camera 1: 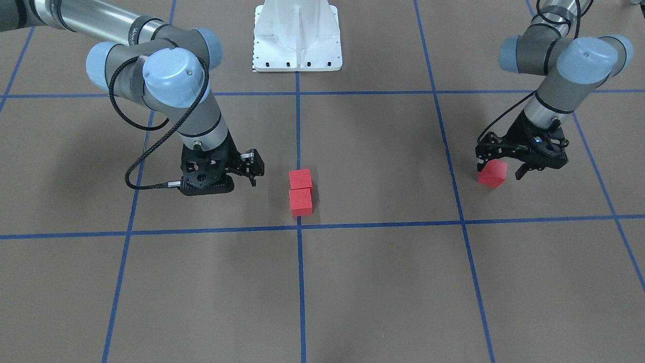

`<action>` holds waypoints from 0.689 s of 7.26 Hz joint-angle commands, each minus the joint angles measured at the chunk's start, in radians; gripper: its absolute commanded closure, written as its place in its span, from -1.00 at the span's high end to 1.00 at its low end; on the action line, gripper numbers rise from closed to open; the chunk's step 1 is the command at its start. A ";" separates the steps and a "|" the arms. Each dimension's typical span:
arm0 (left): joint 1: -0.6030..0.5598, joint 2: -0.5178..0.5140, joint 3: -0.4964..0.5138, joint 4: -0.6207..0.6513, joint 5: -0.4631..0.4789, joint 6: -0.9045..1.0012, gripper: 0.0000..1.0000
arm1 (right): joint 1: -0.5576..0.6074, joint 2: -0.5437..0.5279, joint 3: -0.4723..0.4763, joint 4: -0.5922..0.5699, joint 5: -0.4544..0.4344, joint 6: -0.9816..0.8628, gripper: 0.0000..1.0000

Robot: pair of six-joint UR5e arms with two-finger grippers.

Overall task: Form red blocks into L shape at center
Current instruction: 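Raise the right gripper away while the left gripper descends to the last cube, then grasp the remaining red cube with the left gripper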

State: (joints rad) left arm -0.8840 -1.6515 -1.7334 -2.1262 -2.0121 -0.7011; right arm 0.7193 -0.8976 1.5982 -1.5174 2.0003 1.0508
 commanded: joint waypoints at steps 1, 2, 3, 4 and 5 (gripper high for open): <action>0.014 0.010 0.008 0.000 0.001 0.008 1.00 | 0.000 -0.009 -0.001 0.003 0.000 -0.002 0.98; 0.023 0.007 0.023 0.000 0.003 0.006 1.00 | 0.000 -0.011 -0.001 0.005 0.000 -0.002 0.98; 0.030 0.004 0.040 0.000 0.013 0.006 1.00 | 0.000 -0.012 -0.001 0.006 0.000 -0.002 0.98; 0.037 0.001 0.052 0.000 0.016 0.008 1.00 | 0.000 -0.012 -0.001 0.006 0.000 -0.002 0.98; 0.042 0.001 0.060 0.000 0.016 0.006 1.00 | 0.000 -0.012 -0.001 0.006 0.000 -0.002 0.98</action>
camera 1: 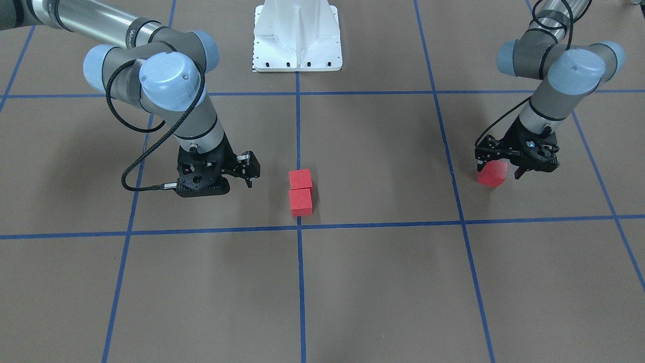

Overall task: Form red blocks into L shape at center
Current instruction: 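Grasp the remaining red cube with the left gripper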

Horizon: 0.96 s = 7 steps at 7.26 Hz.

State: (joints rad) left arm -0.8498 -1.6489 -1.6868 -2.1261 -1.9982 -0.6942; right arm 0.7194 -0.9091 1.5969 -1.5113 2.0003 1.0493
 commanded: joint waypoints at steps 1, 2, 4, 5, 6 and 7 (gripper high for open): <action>0.023 -0.003 0.019 -0.002 0.003 -0.004 1.00 | 0.000 -0.001 0.000 0.000 0.000 0.000 0.98; 0.029 -0.003 0.019 -0.002 0.003 -0.007 0.95 | 0.000 -0.001 0.000 -0.001 0.000 0.000 0.98; 0.029 -0.003 0.021 0.000 0.003 -0.014 -0.58 | 0.000 0.001 0.002 0.000 0.000 0.000 0.98; 0.028 -0.002 0.018 0.002 0.000 -0.016 -1.00 | 0.000 0.002 0.002 0.000 -0.002 0.000 0.98; 0.022 -0.002 0.007 0.009 -0.008 -0.019 -1.00 | -0.001 0.001 0.003 0.000 -0.002 0.000 0.98; 0.003 -0.011 -0.011 0.050 -0.011 -0.022 -1.00 | 0.000 0.001 0.003 0.000 -0.002 0.000 0.98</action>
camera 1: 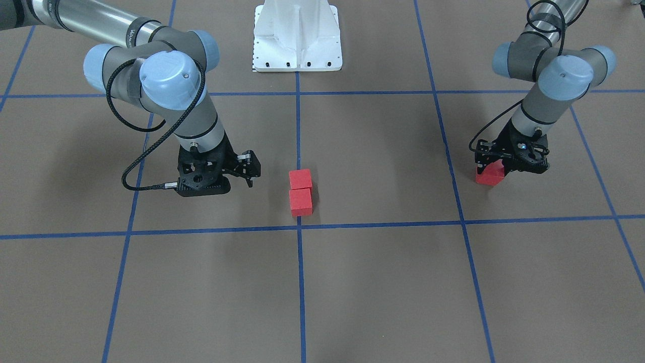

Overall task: Form red blocks into L shape at center
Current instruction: 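Grasp the remaining red cube with the left gripper, then carry the red cube with the left gripper toward the cube pair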

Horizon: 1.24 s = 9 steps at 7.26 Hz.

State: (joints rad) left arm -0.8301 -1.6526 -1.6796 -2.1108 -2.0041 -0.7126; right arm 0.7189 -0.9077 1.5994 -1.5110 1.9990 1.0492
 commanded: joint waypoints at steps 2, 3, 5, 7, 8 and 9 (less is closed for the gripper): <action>-0.063 -0.218 -0.031 0.328 -0.007 -0.147 -1.00 | 0.008 -0.005 0.020 0.000 0.001 0.000 0.98; -0.060 -0.311 -0.026 0.435 -0.007 -0.326 -1.00 | 0.016 -0.011 0.027 0.000 0.001 0.000 0.98; -0.054 -0.392 0.006 0.463 -0.007 -0.622 -1.00 | 0.025 -0.019 0.028 0.000 0.003 -0.003 0.98; -0.008 -0.478 0.066 0.463 -0.004 -0.939 -1.00 | 0.028 -0.072 0.080 0.003 -0.002 -0.014 0.98; -0.003 -0.555 0.121 0.481 -0.001 -1.107 -1.00 | 0.043 -0.103 0.100 0.003 -0.002 -0.106 0.98; 0.037 -0.629 0.162 0.536 0.004 -1.272 -1.00 | 0.068 -0.130 0.108 0.003 0.000 -0.188 0.98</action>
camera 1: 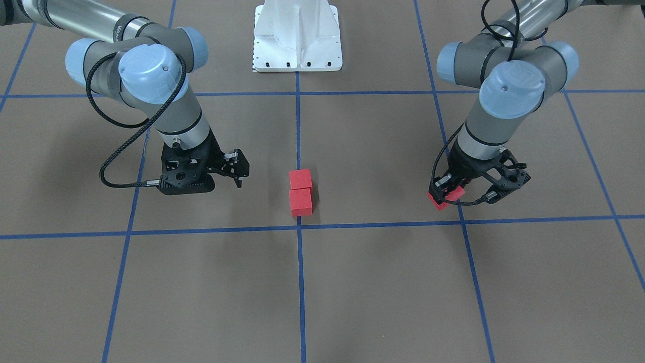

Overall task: Form red blocks into L shape at center
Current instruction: 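Carry the red cube with the left gripper toward the cube pair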

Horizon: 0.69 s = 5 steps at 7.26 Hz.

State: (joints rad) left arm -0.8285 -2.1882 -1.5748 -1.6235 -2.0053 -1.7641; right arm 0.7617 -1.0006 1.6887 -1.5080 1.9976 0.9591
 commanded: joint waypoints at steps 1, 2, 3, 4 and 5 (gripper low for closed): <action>0.048 -0.172 0.123 0.088 0.006 -0.355 -1.00 | 0.056 -0.071 0.020 0.002 0.001 -0.168 0.98; 0.075 -0.232 0.200 0.103 0.008 -0.473 -1.00 | 0.079 -0.107 0.023 0.011 0.001 -0.228 0.98; 0.089 -0.286 0.266 0.105 0.007 -0.532 -1.00 | 0.108 -0.148 0.025 0.038 0.036 -0.276 0.98; 0.110 -0.321 0.338 0.108 0.005 -0.587 -1.00 | 0.128 -0.180 0.025 0.081 0.096 -0.293 0.98; 0.111 -0.346 0.384 0.108 0.005 -0.644 -1.00 | 0.130 -0.185 0.023 0.097 0.107 -0.293 0.98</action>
State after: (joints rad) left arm -0.7286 -2.4911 -1.2653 -1.5183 -1.9996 -2.3282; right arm 0.8776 -1.1632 1.7125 -1.4425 2.0706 0.6821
